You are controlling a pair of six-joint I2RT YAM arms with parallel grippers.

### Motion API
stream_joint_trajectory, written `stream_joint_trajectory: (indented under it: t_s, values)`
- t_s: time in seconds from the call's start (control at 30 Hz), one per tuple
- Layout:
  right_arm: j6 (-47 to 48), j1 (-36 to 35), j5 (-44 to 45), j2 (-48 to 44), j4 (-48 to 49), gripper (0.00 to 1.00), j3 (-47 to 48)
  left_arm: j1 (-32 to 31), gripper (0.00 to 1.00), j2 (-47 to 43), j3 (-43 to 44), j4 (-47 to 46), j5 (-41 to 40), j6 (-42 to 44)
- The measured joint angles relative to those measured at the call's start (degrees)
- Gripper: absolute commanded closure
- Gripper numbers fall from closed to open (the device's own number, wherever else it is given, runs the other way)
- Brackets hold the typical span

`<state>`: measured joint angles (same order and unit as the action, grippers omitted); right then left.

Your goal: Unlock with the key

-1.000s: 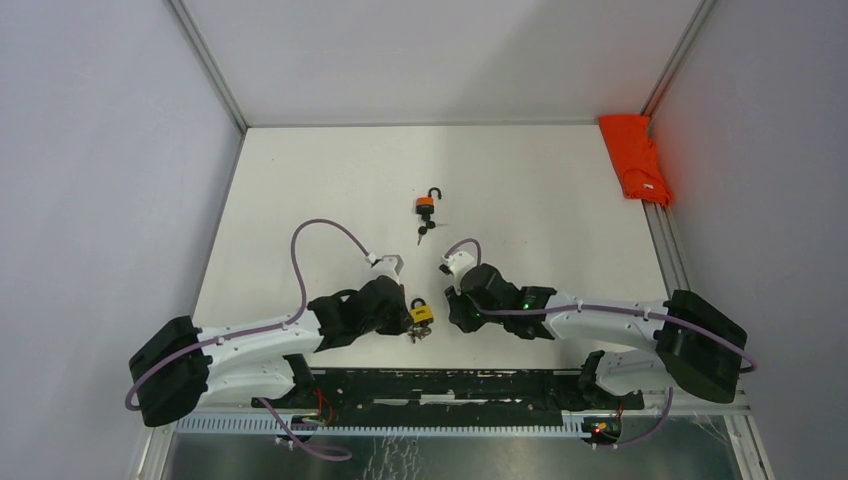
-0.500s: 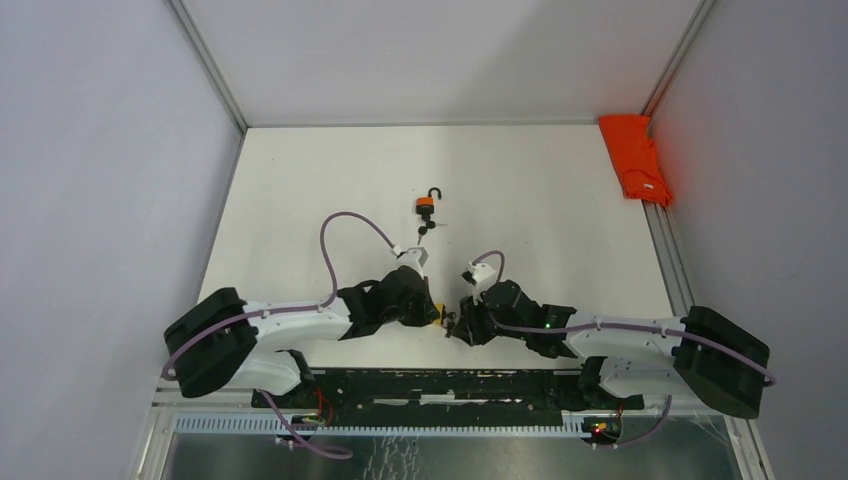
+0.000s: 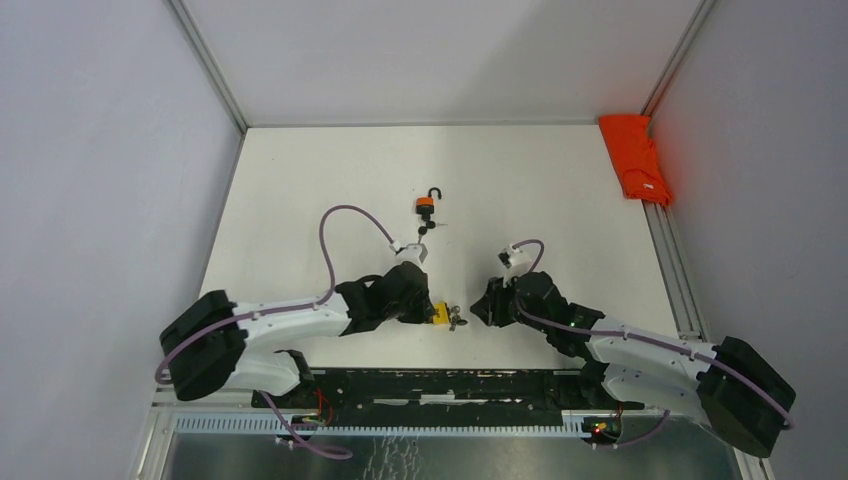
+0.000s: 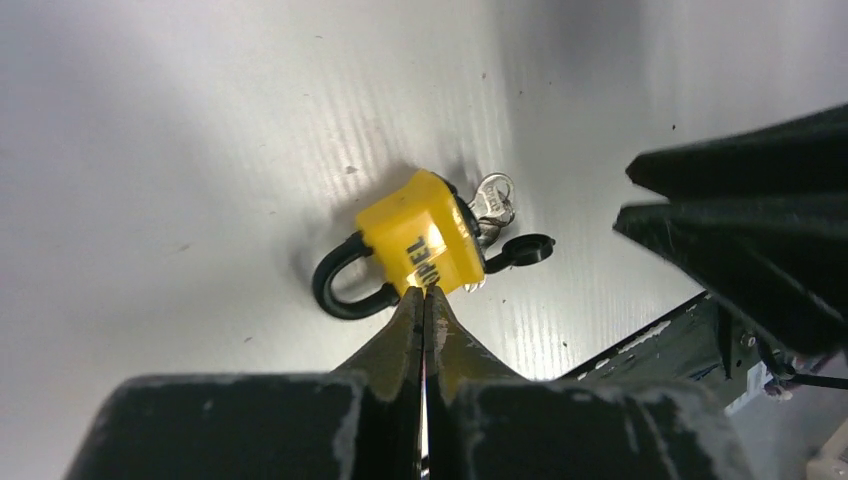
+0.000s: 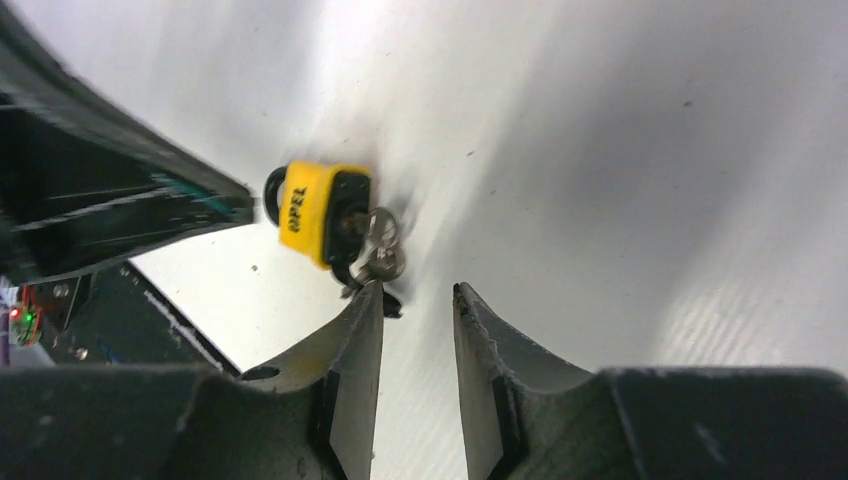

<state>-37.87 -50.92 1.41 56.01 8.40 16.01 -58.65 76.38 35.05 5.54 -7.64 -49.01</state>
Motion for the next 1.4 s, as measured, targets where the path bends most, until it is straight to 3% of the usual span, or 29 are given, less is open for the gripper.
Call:
stream_joint_trajectory:
  t_s: [0.3, 0.53, 0.93, 1.2, 1.4]
  values:
    - [0.33, 6.27, -10.03, 8.90, 10.80, 0.67, -3.39, 0.02, 0.98, -7.37, 1.99, 10.43, -6.43, -0.22]
    - [-1.01, 6.80, -15.43, 11.52, 18.47, 0.67, -6.45, 0.00, 0.98, -5.95, -1.75, 9.25, -6.49, -1.09]
    - [14.36, 6.84, -8.96, 9.81, 3.48, 0.64, 3.82, 0.00, 0.98, -7.34, -1.90, 5.88, -3.87, -1.07]
    - [21.18, 5.68, -7.28, 10.95, -5.46, 0.64, 8.48, 0.00, 0.98, 2.19, -0.15, 3.67, -2.01, -1.03]
    - [25.90, 0.48, -2.78, 11.98, -9.81, 0.68, 13.09, 0.02, 0.98, 4.68, -0.09, 1.77, -1.46, -0.98]
